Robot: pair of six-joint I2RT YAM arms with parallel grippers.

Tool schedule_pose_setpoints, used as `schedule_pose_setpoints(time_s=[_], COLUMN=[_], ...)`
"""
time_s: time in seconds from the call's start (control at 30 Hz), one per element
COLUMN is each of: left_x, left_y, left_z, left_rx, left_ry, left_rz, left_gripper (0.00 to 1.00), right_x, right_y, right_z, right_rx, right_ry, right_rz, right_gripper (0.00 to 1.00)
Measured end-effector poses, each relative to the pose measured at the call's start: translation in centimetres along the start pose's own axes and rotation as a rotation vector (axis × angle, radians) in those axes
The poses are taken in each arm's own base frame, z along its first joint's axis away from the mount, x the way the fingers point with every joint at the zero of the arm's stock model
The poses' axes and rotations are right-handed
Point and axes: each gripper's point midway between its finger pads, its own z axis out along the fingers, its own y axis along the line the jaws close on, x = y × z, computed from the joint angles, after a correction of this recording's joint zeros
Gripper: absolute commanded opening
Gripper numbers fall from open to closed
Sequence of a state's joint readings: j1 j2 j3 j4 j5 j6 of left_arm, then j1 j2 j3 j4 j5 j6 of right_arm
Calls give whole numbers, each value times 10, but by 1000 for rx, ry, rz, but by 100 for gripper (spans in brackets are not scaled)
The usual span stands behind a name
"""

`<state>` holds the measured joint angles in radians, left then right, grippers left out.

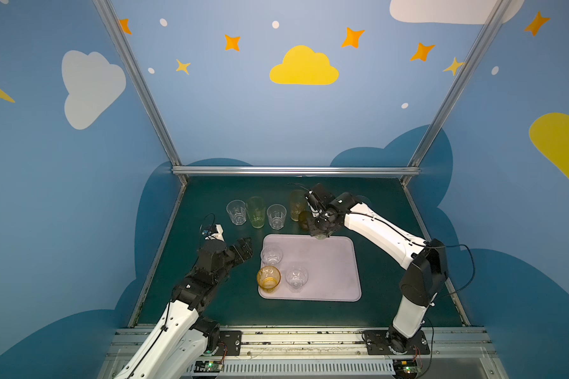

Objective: Place the glasses into the tray
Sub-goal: Place the glass on the tray.

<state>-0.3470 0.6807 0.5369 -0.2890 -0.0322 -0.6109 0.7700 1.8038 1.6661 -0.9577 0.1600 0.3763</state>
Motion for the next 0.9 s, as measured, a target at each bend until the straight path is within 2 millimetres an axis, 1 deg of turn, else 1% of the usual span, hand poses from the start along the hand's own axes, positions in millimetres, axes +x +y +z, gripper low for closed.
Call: schedule_pose_setpoints(time_s=[0.23, 0.4, 0.63, 0.77, 0.9], left_x=[6, 7, 7, 7, 12], left_y=[5, 6, 6, 7, 12], left_z=[1, 2, 2, 2, 2], left_rx=[-14, -19, -20, -19, -25], left_ry=[18, 23, 22, 20, 22], left_rz=[-6, -6, -9, -13, -20], left_gripper=[100, 100, 100, 100, 100], right_x=[22, 30, 40, 43, 46], right_y=[31, 52, 66, 69, 71], right_z=[8, 12, 31, 40, 47], right_rx=[-50, -97, -105, -108, -110], right_ry=[35, 57, 103, 122, 140], right_rz=[-40, -52, -67, -68, -65], right_gripper=[0, 0, 0, 0, 0])
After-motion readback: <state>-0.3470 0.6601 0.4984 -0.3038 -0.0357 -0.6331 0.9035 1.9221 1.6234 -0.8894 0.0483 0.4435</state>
